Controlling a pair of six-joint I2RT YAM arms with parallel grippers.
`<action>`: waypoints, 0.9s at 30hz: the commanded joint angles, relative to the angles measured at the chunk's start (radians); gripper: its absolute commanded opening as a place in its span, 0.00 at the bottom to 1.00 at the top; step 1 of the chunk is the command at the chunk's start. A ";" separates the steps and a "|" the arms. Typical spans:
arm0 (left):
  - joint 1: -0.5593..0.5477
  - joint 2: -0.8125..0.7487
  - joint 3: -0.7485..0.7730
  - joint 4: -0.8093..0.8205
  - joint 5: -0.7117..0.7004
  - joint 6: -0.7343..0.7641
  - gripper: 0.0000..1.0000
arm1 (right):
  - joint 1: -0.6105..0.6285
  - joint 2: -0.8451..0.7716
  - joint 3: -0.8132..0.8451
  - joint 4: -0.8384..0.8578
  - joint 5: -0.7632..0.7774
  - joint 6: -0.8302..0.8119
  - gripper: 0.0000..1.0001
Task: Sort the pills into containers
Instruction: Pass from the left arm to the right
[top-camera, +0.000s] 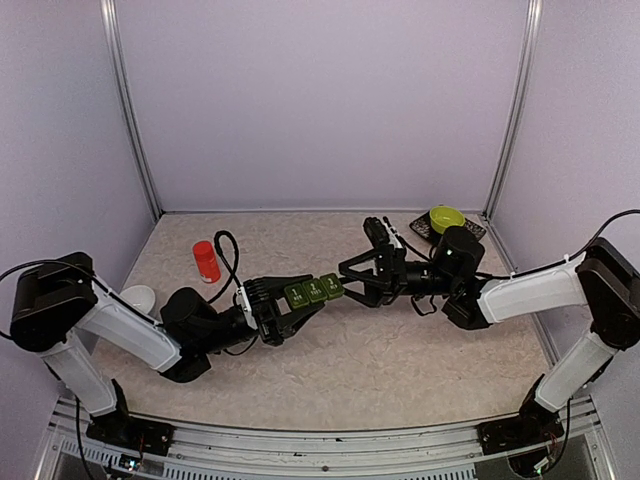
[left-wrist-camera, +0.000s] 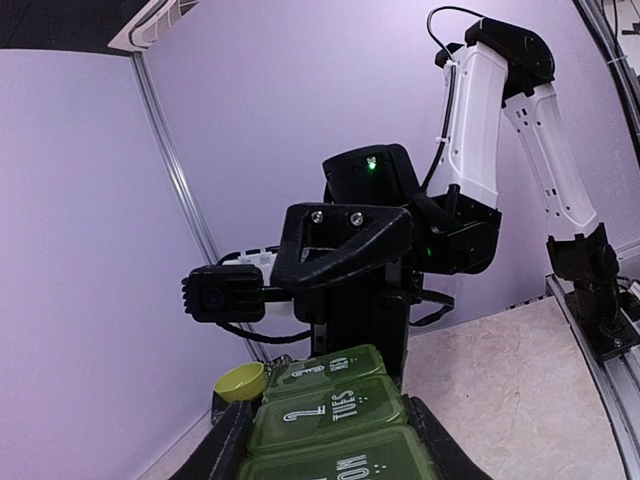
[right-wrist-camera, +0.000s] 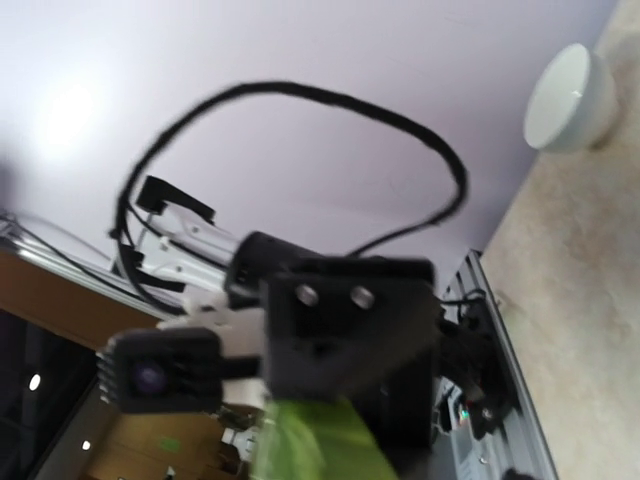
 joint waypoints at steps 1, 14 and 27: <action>0.000 0.016 0.008 0.052 0.036 -0.013 0.45 | -0.002 0.018 0.037 0.029 0.005 0.066 0.74; 0.000 0.026 0.010 0.068 0.022 -0.001 0.46 | 0.043 0.058 0.056 0.042 -0.015 0.094 0.61; -0.011 0.051 -0.013 0.108 -0.008 0.014 0.48 | 0.070 0.075 0.054 0.067 -0.034 0.123 0.29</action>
